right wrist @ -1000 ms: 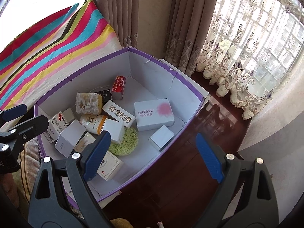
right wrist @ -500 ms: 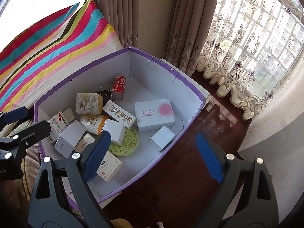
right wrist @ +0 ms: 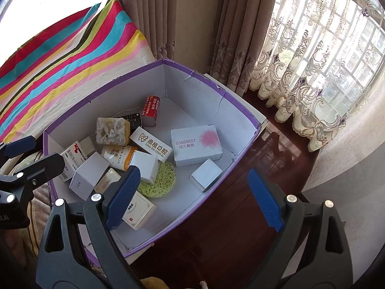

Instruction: Organize objects

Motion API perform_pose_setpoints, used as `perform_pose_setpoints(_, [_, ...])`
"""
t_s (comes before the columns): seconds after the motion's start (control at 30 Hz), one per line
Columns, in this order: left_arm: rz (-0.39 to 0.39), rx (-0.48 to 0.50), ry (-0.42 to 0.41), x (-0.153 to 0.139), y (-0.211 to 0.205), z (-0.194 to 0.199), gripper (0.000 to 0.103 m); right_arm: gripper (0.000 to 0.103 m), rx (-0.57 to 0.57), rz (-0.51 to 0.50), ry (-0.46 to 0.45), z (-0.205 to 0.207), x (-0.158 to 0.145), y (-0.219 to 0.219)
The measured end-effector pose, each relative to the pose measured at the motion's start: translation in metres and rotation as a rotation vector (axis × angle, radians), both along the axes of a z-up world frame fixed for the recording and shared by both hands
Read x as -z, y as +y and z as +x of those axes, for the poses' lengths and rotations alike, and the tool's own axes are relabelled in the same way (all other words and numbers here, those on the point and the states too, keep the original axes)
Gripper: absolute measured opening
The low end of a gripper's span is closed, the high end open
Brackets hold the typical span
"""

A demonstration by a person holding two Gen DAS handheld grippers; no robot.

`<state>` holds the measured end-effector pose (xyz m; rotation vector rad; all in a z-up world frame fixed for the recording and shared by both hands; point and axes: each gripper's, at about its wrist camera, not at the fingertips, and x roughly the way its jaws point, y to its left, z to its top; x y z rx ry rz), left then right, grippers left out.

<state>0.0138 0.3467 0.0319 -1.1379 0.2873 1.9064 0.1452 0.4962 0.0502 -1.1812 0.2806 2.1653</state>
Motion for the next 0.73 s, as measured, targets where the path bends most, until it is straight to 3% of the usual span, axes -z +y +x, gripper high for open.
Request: perform_pose_setpoints(0.73, [0.011,0.016,-0.002,0.0016,-0.0002,0.0015,0.103,0.093,0.000,-0.006,0.001,0.0000,0.0007,0.0004])
